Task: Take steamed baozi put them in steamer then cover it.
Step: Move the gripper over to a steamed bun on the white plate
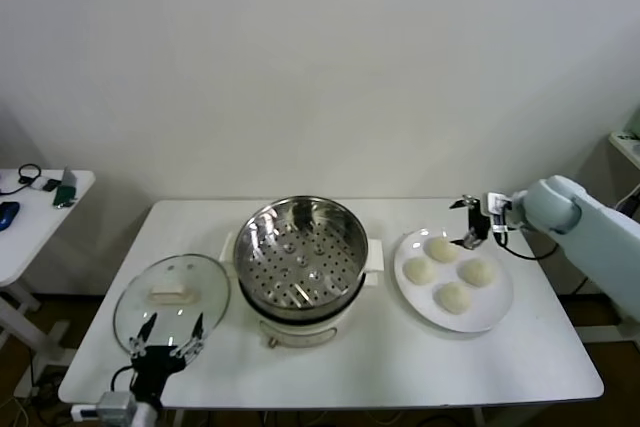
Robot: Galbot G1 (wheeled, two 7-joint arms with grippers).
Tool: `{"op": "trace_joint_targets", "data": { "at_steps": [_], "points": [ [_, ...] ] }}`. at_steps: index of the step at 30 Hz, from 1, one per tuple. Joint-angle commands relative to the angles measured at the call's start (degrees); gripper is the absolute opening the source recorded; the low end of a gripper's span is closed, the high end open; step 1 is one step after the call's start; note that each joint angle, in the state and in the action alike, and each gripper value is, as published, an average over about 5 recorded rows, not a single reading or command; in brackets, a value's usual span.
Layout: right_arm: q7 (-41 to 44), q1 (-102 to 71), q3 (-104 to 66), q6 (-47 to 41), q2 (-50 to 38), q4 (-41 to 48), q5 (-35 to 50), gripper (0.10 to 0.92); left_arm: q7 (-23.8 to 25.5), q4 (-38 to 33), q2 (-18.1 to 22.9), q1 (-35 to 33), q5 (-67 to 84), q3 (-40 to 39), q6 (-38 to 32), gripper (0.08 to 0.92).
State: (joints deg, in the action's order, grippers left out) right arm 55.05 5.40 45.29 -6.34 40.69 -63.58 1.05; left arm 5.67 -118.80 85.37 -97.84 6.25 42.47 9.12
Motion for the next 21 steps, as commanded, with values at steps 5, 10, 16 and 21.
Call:
{"op": "trace_joint_targets", "data": {
  "at_steps": [5, 10, 16, 21],
  "points": [
    [8.9, 9.2, 14.1, 3.6, 14.0, 19.3, 0.6, 0.823, 0.4, -0.8, -0.4, -0.9, 0.6, 1.0, -0.5, 0.823],
    [8.7, 6.2, 11.5, 5.1, 17.4, 25.8, -2.7, 0.823, 0.4, -0.8, -0.4, -1.0, 1.2, 1.7, -0.5, 0.823],
    [8.5, 3.7, 8.9, 6.1, 18.6, 29.9, -5.5, 0.823, 0.4, -0.4, -0.3, -1.3, 1.4, 1.9, -0.8, 0.823],
    [7.3, 1.9, 6.3, 6.9, 19.7, 32.3, -6.7, 0.823, 0.3, 0.3, -0.3, -1.2, 1.3, 1.8, -1.1, 0.823]
  ]
}}
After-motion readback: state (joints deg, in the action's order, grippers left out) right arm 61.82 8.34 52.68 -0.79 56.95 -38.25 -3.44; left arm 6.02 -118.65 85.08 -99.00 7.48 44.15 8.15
